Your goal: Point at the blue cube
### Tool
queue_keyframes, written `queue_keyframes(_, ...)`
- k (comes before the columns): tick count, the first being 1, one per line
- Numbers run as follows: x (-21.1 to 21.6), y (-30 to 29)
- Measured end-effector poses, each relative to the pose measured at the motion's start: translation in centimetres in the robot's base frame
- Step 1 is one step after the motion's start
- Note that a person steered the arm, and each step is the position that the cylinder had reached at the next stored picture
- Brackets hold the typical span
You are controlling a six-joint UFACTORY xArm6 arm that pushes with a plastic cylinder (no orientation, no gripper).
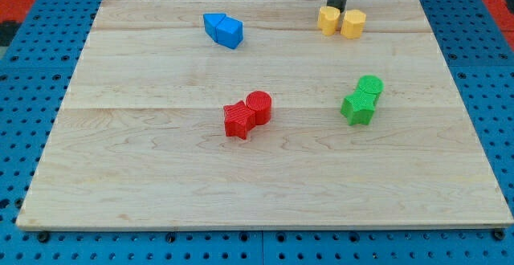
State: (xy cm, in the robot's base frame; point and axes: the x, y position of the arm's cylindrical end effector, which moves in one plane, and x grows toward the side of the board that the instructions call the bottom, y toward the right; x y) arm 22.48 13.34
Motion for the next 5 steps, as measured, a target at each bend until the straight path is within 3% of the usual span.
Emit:
queue_keyframes(3,1.6,0.0)
queue_keyframes(4,0.3,-1.1)
queue_keyframes(5,-0.9,-6.8)
